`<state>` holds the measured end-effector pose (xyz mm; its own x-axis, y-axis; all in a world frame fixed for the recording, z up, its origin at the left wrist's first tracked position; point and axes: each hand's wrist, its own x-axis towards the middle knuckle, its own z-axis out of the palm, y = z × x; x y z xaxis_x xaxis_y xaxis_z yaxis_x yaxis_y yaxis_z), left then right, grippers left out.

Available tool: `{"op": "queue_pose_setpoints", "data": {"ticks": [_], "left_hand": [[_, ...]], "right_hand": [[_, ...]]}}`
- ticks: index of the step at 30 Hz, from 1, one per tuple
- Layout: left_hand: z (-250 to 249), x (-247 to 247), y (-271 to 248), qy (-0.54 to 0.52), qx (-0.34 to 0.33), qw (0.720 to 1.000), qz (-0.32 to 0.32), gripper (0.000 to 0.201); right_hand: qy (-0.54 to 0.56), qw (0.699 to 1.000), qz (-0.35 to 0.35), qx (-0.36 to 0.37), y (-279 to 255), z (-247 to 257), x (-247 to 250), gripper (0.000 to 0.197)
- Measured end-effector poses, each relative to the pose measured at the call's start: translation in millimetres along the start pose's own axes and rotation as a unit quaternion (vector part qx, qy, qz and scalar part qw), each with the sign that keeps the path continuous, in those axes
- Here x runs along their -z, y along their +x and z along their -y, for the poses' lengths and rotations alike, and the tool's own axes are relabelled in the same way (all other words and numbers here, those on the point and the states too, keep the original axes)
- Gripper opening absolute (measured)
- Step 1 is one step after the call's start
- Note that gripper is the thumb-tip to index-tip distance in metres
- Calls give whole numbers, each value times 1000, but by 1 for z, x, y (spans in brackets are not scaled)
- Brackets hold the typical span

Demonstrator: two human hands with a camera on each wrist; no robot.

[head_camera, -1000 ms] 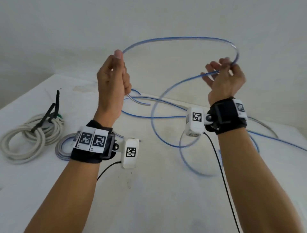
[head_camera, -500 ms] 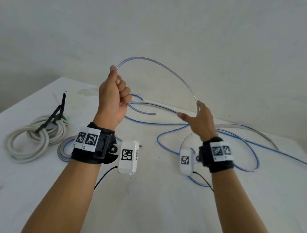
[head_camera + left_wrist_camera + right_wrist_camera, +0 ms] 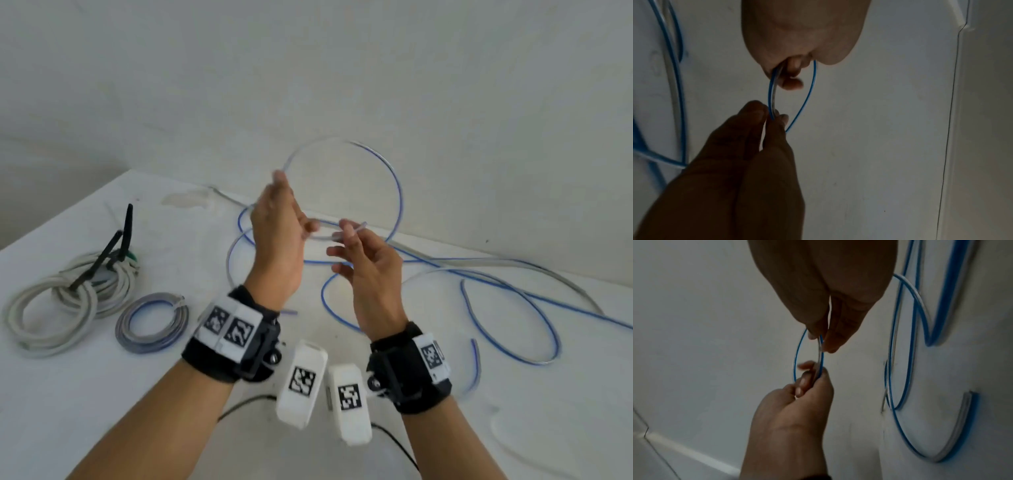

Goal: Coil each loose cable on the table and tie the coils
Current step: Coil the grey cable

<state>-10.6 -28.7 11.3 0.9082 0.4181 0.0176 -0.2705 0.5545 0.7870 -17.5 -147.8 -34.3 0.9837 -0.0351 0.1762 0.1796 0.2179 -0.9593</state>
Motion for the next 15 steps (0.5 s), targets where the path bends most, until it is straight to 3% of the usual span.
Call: {"op": "queue_pose_setpoints", "data": {"ticks": [3, 8, 11, 15], "left_hand": [[14, -1, -8, 48, 11, 997, 62, 39], [15, -1, -13, 123, 10, 988, 90, 26], [12, 0, -12, 139, 0, 985, 102, 16], [0, 9, -3, 173, -8, 977, 126, 19]], "right_hand": [[18, 999, -40, 14, 3, -1, 6, 28], [-7, 993, -87, 80, 3, 11, 16, 25], [-68, 991, -61, 103, 1, 17, 18, 19], [-142, 982, 39, 114, 8, 28, 30, 22]]}}
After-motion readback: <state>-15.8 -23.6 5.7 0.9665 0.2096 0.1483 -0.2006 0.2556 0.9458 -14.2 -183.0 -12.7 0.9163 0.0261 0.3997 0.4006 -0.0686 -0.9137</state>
